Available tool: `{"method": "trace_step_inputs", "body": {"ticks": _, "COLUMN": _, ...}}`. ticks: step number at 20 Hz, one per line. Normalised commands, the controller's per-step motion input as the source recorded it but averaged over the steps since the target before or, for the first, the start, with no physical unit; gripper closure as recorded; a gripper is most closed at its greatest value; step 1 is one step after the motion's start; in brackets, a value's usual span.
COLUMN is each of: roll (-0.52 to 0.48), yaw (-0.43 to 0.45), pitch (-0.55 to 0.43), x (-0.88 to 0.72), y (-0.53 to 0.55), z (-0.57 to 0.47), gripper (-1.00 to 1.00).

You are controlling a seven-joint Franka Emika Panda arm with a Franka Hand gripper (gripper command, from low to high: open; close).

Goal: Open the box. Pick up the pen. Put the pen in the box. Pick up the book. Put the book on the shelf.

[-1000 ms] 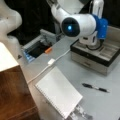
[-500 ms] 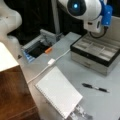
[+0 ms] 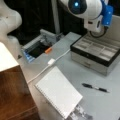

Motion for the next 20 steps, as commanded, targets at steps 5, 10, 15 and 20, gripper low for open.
{"method": "trace_step_inputs", "body": {"ticks": 5, "roll": -0.062, "yaw": -0.158, "pitch": 0.029, "x": -0.03, "y": 0.24, "z": 0.03, "gripper": 1.0}}
{"method": "trace_step_inputs", "body": {"ticks": 10, "roll": -0.022, "yaw": -0.104, "pitch": 0.028, "x": -0.05, "y": 0.11, "z": 0.03, "gripper": -1.0}}
{"method": "trace_step_inputs", "body": {"ticks": 15, "roll": -0.035, "yaw": -0.099, "pitch": 0.023, "x": -0.03, "y": 0.15, "z": 0.01, "gripper": -1.0}}
{"method": "trace_step_inputs", "body": {"ticks": 20, "roll": -0.051, "yaw": -0.118, "pitch": 0.014, "x": 0.01, "y": 0.28, "z": -0.02, "gripper": -1.0}}
